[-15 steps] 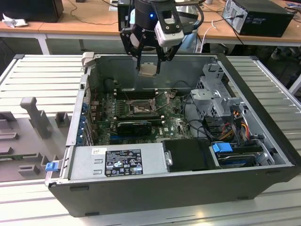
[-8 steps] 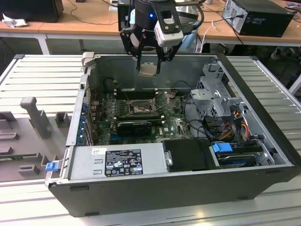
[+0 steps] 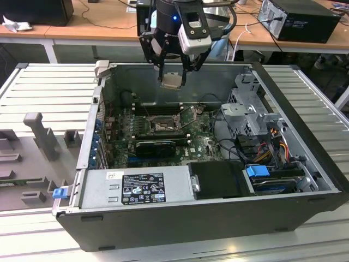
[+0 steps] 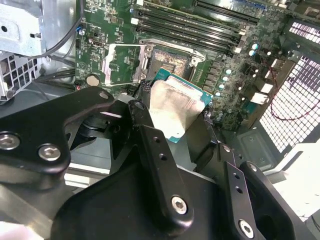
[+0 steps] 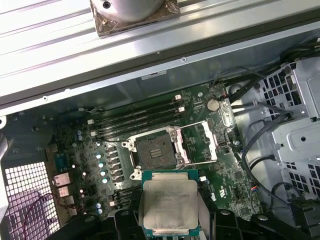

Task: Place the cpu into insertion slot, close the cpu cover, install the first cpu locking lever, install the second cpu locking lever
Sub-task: 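Place the cpu into insertion slot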

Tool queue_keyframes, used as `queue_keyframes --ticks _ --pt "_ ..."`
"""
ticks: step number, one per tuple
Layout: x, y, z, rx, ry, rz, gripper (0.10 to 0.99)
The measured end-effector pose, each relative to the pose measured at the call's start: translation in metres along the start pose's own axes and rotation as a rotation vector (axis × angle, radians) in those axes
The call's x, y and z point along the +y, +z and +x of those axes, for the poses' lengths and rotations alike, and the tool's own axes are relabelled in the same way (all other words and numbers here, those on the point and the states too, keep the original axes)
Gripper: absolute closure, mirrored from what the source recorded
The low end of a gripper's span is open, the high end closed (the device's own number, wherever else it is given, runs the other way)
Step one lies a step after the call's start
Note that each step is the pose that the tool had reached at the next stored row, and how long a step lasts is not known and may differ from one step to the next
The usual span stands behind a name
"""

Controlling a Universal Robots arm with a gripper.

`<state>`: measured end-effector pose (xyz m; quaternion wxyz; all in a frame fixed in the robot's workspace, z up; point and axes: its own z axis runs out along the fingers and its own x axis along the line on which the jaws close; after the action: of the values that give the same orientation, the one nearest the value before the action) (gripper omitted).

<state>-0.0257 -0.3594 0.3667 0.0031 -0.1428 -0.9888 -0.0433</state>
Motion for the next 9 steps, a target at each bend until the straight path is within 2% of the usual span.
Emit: queue_keyframes --ticks 9 --pt "0.0000 0.0000 0.0000 -0.0024 0.029 -0.001 0.561"
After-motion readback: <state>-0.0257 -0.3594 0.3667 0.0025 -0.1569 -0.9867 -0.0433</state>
